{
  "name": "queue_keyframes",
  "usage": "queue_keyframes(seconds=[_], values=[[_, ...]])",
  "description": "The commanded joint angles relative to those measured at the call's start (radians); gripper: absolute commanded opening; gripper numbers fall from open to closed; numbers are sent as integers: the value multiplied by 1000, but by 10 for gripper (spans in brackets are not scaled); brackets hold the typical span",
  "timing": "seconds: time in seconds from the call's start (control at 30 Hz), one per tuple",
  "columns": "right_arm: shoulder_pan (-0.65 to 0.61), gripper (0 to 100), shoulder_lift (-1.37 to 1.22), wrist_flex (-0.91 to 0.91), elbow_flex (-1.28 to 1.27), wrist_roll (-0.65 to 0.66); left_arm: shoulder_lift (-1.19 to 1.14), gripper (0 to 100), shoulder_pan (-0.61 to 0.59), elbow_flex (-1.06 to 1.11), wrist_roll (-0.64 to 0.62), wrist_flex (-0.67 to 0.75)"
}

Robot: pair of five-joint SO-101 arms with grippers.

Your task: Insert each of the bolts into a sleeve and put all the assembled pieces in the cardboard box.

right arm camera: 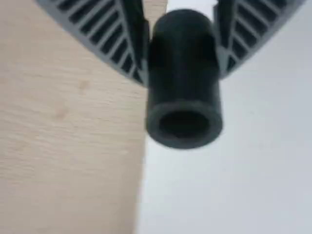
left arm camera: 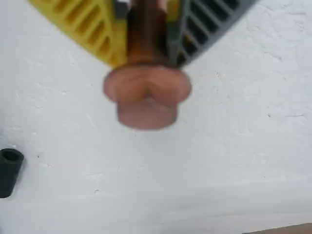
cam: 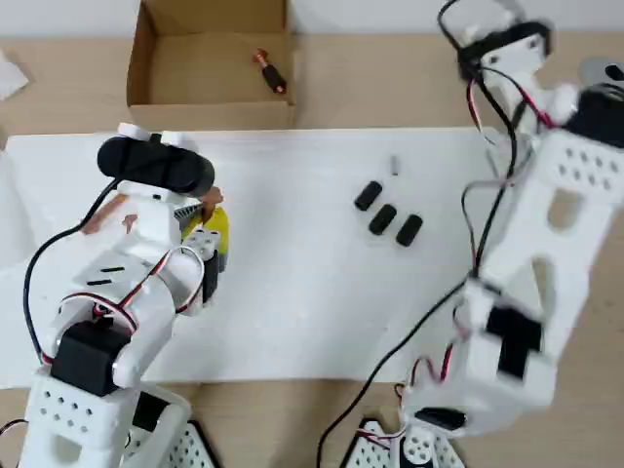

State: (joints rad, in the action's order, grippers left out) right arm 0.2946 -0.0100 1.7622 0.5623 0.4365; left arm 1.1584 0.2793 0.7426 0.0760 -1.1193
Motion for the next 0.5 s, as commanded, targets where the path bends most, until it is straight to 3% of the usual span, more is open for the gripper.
queue_keyframes(seconds=[0.0,0.23,0.47], values=[[-39,9,291,2,-84,-97,19,6,-12,-57,0,0],[-131,9,647,-230,-575,-160,21,6,-12,-57,2,0],[-189,9,983,-740,-1227,-404,21,5,-57,-28,52,8]])
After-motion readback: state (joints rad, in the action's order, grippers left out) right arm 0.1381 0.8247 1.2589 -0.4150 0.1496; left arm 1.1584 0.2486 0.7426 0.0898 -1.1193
